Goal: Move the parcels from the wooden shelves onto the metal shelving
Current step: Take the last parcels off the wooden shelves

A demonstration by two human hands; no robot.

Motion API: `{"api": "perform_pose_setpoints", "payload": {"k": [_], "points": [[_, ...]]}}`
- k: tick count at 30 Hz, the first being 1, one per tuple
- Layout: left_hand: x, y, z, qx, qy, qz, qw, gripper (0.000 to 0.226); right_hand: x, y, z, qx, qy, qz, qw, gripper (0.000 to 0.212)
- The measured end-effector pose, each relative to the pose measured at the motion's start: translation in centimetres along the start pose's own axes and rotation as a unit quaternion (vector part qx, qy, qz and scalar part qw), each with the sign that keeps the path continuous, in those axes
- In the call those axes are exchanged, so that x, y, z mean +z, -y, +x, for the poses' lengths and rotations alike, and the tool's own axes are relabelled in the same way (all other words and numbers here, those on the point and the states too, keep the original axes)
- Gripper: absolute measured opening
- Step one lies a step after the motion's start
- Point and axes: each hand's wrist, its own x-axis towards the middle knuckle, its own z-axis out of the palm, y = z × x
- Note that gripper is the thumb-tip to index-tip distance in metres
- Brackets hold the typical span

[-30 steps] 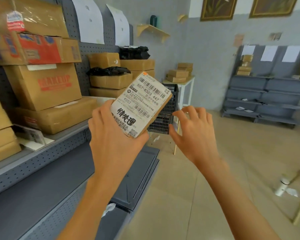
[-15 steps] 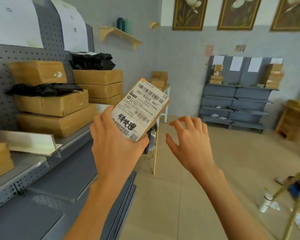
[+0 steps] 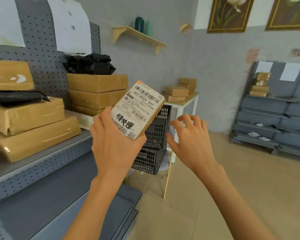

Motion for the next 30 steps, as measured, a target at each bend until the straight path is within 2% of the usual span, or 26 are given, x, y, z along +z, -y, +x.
{"api": "perform_pose_setpoints", "payload": {"k": [5,12,23,30], "points": [[6.4,-1.3,3.6,-0.005,-0.041,0.048,0.998,0.092,6.2,-5.0,4.3,-0.014,-0.01,0.051,0.999,0.025],[14.4,0.5,9.5,-0.002,-0.084,0.118,0.989,0.094,16.2,-8.8,9.3,-0.031,-0.017,0.116,0.993,0.024],[26.4,5.6,24.2,-0.009,-0.178,0.122,0.976,0.096,31.8,-11.4,23.5,-0.11,-0.046,0.124,0.985,0.025],[31.2,7.7,33.0,-0.02,-0.233,0.19,0.954,0.098,39.7,-11.6,32.1,-0.122,-0.074,0.177,0.974,0.027]]}}
